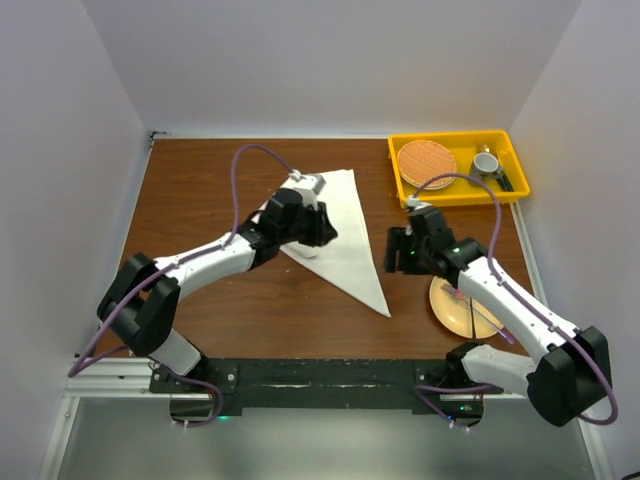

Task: Fold the napkin, place the utensils inside, and roll it up
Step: Fold the napkin

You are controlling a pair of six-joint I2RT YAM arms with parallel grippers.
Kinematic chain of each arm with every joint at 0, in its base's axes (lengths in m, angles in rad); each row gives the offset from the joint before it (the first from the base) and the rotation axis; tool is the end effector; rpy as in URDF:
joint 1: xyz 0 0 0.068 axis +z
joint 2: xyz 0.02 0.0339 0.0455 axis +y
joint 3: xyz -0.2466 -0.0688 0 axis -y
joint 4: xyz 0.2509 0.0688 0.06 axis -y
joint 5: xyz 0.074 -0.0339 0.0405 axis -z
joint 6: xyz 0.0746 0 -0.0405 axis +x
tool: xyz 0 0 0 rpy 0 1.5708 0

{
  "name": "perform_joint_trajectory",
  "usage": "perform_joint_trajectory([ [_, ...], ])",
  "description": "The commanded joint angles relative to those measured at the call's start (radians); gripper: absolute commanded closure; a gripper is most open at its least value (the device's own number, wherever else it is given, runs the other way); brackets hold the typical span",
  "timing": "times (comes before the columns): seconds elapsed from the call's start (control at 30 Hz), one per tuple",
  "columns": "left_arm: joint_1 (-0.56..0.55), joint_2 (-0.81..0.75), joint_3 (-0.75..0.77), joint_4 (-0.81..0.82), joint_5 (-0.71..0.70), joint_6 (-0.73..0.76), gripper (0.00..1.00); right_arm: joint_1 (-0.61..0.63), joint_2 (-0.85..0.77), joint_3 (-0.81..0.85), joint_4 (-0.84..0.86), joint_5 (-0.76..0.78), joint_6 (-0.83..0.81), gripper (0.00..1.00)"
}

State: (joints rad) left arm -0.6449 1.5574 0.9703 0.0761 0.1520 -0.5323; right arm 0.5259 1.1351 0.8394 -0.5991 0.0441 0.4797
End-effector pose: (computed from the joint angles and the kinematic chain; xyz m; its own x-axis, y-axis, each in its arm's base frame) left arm 0.3030 -0.2421 0.1988 -0.6919 -0.1073 -0.7140 0.4046 0.7614 -0.5065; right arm 0.2320 0.1309 0.2055 -0.8190 0.0578 -0.5709 -0.1124 0.9595 0.2582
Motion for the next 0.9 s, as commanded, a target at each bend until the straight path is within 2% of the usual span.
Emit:
perform_joint_trajectory([
  [0.0,-0.203,-0.051,-0.024,-0.001,-0.124,0.210,0.68,-0.222,-0.080,0.047,-0.129,0.134,0.022,0.34],
  [0.03,-0.295,-0.054,-0.034,0.031,-0.144,0.253,0.68,-0.242,-0.092,0.058,-0.137,0.138,0.013,0.34],
  [0.13,-0.457,-0.014,-0.039,0.062,-0.247,0.333,0.66,-0.317,-0.124,0.085,-0.172,0.087,0.001,0.36],
  [0.23,-0.562,0.064,-0.004,0.074,-0.334,0.415,0.62,-0.363,-0.155,0.121,-0.195,0.048,-0.022,0.36],
  [0.37,-0.608,0.148,-0.007,0.163,-0.408,0.526,0.59,-0.377,-0.189,0.161,-0.244,0.071,-0.049,0.36],
  [0.53,-0.622,0.204,-0.004,0.234,-0.413,0.629,0.54,-0.383,-0.207,0.161,-0.255,0.043,-0.064,0.36],
  [0.67,-0.647,0.260,0.028,0.232,-0.376,0.680,0.48,-0.385,-0.209,0.150,-0.245,0.014,-0.070,0.36],
  [0.87,-0.662,0.308,0.064,0.195,-0.269,0.703,0.47,-0.385,-0.205,0.138,-0.228,-0.015,-0.078,0.35],
])
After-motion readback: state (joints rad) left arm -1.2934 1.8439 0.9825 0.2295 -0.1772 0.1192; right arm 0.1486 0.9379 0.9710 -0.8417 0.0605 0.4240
